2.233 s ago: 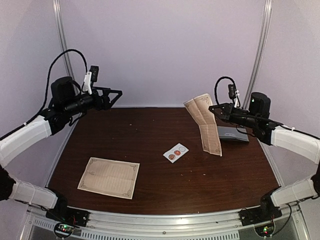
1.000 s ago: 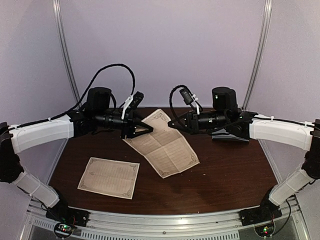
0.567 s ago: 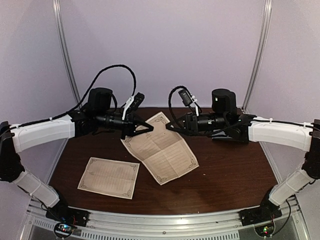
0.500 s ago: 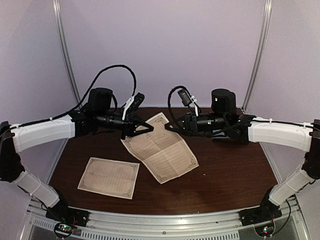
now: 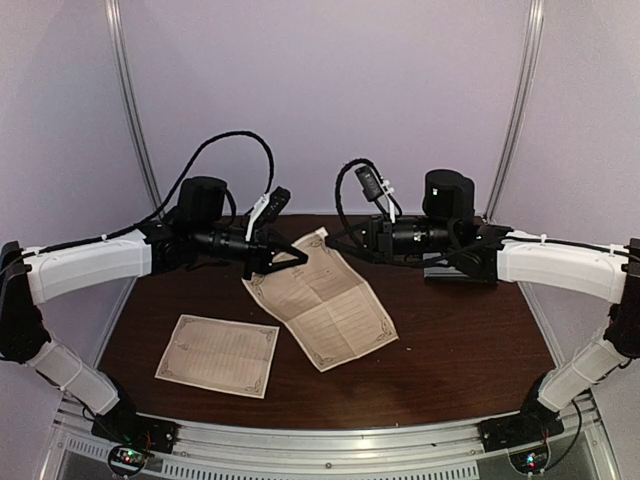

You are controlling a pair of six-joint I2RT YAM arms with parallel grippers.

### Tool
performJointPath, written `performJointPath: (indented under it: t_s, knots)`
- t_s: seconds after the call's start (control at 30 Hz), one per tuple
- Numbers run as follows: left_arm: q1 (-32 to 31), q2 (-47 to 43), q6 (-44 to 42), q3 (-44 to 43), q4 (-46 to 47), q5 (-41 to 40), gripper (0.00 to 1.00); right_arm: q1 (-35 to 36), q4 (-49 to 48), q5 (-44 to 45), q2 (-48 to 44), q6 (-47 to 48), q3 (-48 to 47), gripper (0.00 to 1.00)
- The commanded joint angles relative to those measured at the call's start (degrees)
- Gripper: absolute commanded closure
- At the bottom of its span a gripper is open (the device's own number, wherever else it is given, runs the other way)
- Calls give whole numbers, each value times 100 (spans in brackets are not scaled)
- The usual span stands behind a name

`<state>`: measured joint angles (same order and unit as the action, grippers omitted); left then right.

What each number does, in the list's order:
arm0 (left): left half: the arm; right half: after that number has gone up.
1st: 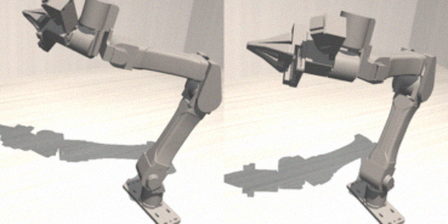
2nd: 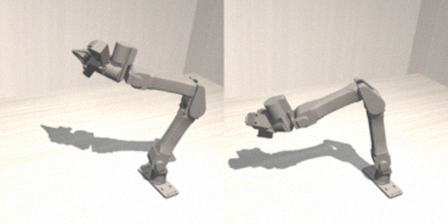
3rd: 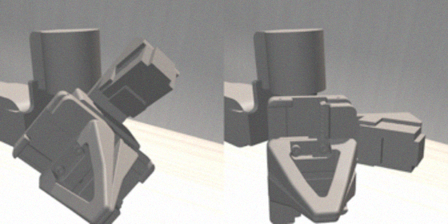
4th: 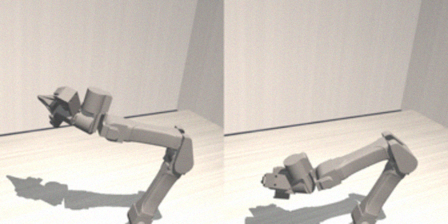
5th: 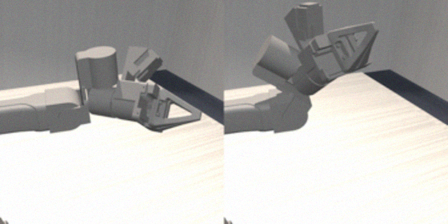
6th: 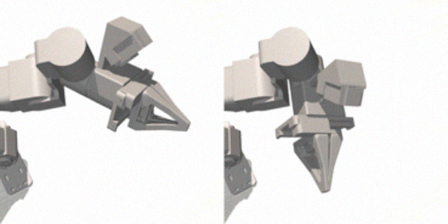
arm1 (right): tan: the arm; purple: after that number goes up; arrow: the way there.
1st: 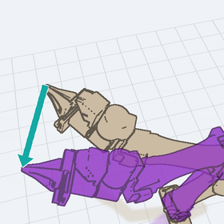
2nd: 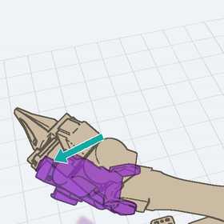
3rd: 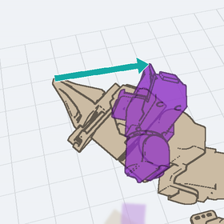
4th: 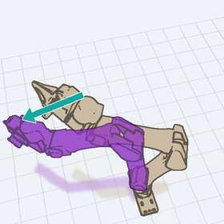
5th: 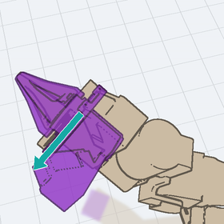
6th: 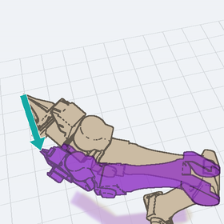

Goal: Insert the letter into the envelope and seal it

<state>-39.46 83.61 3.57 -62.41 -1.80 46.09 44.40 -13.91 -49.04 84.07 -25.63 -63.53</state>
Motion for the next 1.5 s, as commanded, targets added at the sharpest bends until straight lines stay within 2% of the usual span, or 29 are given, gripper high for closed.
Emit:
performJointPath:
  t_s: [0.0,0.27,0.4,0.73,0.9,1.07,1.37,1.47]
  knots:
    - [11,50,43,-153,101,81,100,40,-72,245,13,115,-274,88]
    - [13,50,56,-157,94,85,100,83,230,465,100,332,-409,88]
    - [10,61,58,-165,97,87,100,136,367,526,147,456,-456,82]
    - [9,102,82,-175,93,128,100,192,296,514,188,517,-485,78]
    - [9,128,91,-184,97,156,100,211,281,683,202,542,-494,85]
    - [9,133,91,-184,100,155,100,218,379,1065,137,658,-477,100]
    - [9,167,108,-185,96,134,100,222,321,2462,-298,804,-161,100]
    - [9,164,110,-184,94,112,100,227,319,2672,-417,821,-84,100]
